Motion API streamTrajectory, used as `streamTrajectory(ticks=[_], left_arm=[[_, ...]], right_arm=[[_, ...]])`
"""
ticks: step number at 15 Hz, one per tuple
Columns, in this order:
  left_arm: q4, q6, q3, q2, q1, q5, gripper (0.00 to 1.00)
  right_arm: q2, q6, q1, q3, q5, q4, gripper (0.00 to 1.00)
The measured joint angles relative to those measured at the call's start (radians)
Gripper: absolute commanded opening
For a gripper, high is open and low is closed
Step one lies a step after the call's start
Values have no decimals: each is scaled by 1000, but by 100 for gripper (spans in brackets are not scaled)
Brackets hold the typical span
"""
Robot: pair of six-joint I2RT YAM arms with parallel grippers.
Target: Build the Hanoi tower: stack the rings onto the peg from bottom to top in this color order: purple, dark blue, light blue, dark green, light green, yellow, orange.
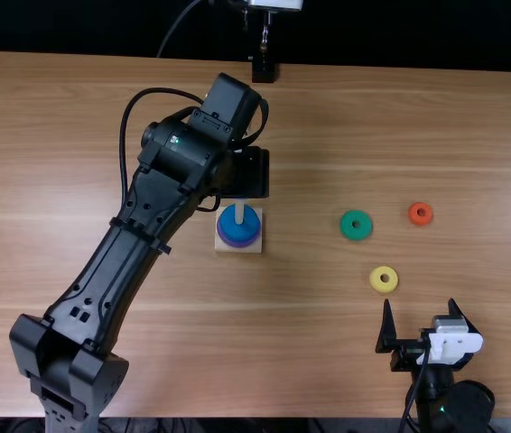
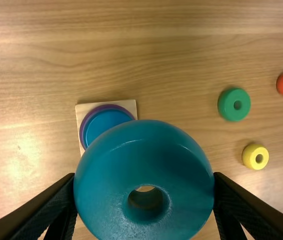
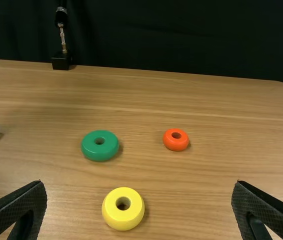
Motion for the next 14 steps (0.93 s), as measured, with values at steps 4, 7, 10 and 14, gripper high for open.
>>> streamTrajectory(ticks=[4,7,10,14], left_arm=[[0,0,-36,0,0,-2,0],[-2,0,-52,0,0,-2,0],[3,0,-68,0,0,-2,0],[10,0,-83,0,0,0,0]], right_arm=[[0,0,0,0,0,0,100],[0,0,0,0,0,0,100],[0,0,0,0,0,0,100],[0,0,0,0,0,0,100]])
